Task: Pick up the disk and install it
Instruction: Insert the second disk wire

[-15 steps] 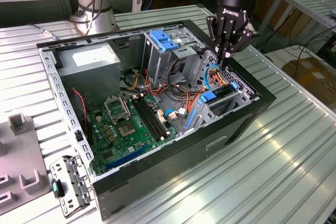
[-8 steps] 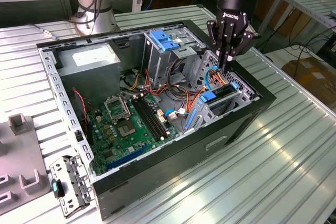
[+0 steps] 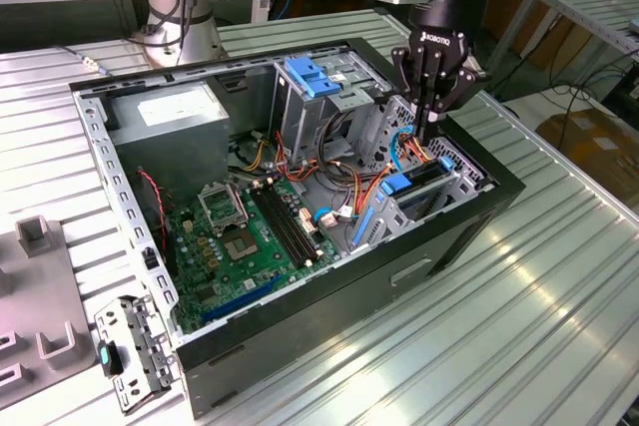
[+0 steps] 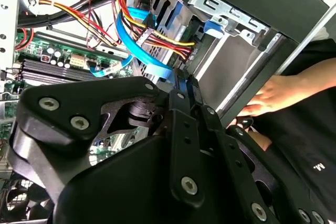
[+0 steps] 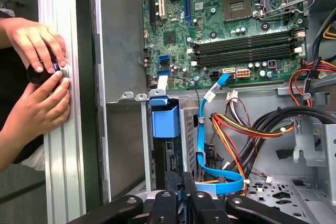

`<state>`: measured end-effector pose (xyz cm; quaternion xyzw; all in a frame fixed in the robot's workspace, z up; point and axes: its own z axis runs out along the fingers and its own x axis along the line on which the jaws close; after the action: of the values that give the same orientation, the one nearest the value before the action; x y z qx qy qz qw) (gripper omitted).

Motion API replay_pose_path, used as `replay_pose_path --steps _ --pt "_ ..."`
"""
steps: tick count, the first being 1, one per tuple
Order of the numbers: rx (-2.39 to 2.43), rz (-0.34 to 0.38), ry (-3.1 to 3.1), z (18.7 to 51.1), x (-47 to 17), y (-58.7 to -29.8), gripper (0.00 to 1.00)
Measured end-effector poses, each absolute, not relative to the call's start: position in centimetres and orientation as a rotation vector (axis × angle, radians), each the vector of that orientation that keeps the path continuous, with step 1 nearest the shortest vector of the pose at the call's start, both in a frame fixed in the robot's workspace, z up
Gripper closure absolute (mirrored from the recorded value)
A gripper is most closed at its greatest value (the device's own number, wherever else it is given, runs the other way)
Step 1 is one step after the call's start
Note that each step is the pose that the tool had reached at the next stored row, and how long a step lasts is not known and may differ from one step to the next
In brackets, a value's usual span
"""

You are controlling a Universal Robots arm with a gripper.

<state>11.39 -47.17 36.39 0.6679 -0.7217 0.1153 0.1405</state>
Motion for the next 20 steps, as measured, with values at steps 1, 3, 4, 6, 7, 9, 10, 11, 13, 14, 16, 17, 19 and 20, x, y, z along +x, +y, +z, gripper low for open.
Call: replay_pose_path --steps 1,3,4,6,7,9,10,11,13,14,16,17,19,20 --pt "1.929 0.333 -2.085 36.4 11.4 -47.2 0.84" --pt "1.936 0.322 -2.09 36.4 11.3 -47.8 0.84" --pt "1.941 0.316 -2.093 36.3 11.2 -48.1 0.84" --pt "1.949 0.309 -2.094 36.3 11.1 -48.4 0.84" --pt "1.955 0.306 -2.096 36.2 11.0 -48.6 0.84" --pt "1.971 0.314 -2.102 36.1 10.8 -49.0 0.84" --pt "1.976 0.321 -2.105 36.1 10.7 -49.1 0.84" --pt "1.983 0.333 -2.112 36.0 10.5 -49.1 0.84" --pt "1.989 0.354 -2.125 35.9 10.0 -49.1 0.84" --pt "1.992 0.367 -2.134 35.9 9.4 -49.1 0.84" --pt "1.997 0.38 -2.143 35.8 8.6 -49.1 0.84" --pt "1.998 0.384 -2.146 35.8 8.3 -49.2 0.84" --pt "2.003 0.386 -2.154 35.7 7.9 -49.2 0.84" --pt "2.008 0.38 -2.161 35.7 7.8 -49.3 0.84"
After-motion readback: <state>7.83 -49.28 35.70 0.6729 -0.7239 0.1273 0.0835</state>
